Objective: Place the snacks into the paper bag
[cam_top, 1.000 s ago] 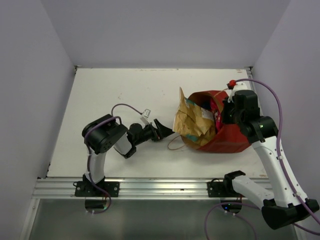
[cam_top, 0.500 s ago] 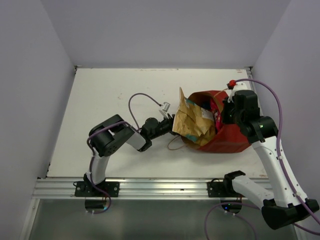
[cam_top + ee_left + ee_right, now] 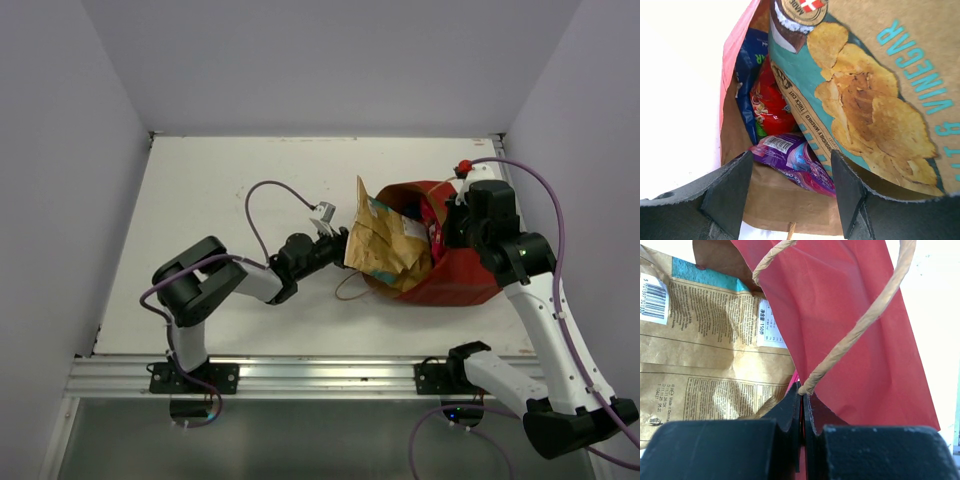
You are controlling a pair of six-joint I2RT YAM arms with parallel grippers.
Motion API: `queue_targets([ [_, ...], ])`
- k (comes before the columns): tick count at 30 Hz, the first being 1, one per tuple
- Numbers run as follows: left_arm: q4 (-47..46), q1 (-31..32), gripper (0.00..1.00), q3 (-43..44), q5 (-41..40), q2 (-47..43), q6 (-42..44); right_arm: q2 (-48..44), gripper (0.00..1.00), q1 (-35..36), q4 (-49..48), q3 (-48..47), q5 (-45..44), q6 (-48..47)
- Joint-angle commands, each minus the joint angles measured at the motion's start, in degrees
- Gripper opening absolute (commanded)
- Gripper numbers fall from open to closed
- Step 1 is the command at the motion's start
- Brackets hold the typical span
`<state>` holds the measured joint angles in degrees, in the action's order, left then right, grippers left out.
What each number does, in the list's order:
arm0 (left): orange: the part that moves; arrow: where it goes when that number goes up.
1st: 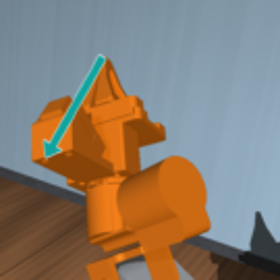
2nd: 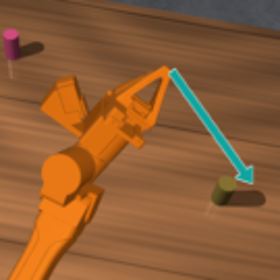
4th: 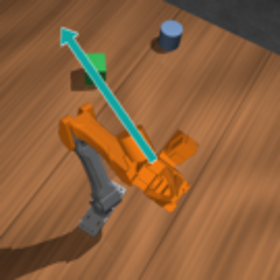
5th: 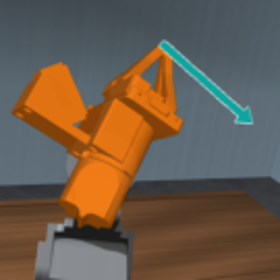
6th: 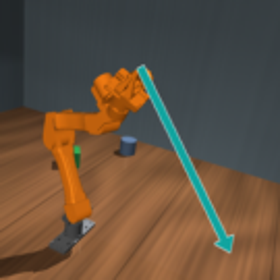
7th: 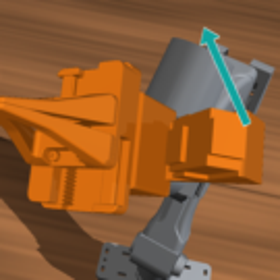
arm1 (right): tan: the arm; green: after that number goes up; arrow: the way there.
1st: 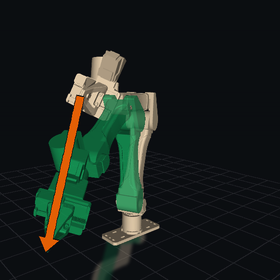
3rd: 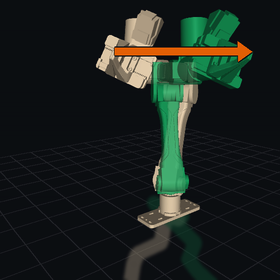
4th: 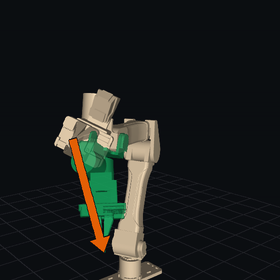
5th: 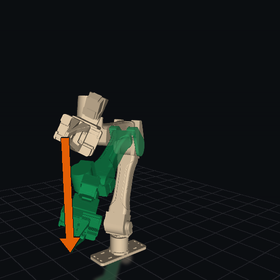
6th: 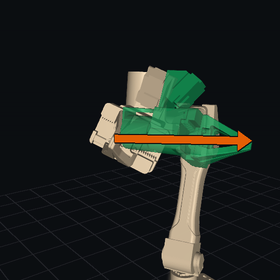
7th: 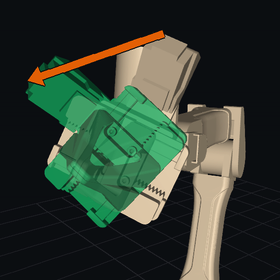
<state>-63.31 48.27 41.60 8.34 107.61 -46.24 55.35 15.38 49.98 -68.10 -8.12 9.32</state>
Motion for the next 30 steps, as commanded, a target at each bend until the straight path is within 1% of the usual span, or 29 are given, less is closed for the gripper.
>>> queue_targets([
  [1, 0.1, -0.6, 0.68, -1.3, -2.4, -2.1, 3.3, -1.2, 0.0, 0.3, -3.5, -0.7, 0.5, -0.4],
  [3, -1.3, -1.5, 0.68, -1.8, -1.8, -0.6, 2.8, -1.4, 0.0, 0.3, -3.6, -0.6, 0.5, -0.4],
  [11, -1.2, -3.3, 0.68, -1.1, -3.0, 3.4, 3.1, -1.3, 0.0, 0.3, -3.7, -0.5, 0.5, -0.4],
  [23, 2.0, -3.3, 0.68, 5.9, -1.0, 8.1, 4.5, -0.3, 0.0, 0.4, -3.7, -0.3, 0.3, -0.4],
  [25, 2.7, -2.9, 0.64, 6.8, -0.6, 8.6, 4.3, -0.3, 0.0, 0.4, -3.8, -0.3, 0.4, -0.4],
  [26, 3.1, -2.6, 0.61, 7.9, -0.3, 8.8, 4.2, -0.2, 0.0, 0.4, -3.7, -0.4, 0.3, -0.4],
  [27, 4.4, -2.4, 0.54, 8.6, 0.1, 9.0, 4.2, -0.2, 0.0, 0.4, -3.7, -0.5, 0.3, -0.4],
  [29, 6.3, -1.4, 0.48, 10.9, 0.8, 9.1, 5.1, -0.2, 0.0, 0.4, -3.7, -0.5, 0.3, -0.4],
  [30, 7.9, -1.1, 0.43, 11.6, 1.0, 9.1, 5.5, -0.2, 0.0, 0.4, -3.7, -0.6, 0.3, -0.5],
])
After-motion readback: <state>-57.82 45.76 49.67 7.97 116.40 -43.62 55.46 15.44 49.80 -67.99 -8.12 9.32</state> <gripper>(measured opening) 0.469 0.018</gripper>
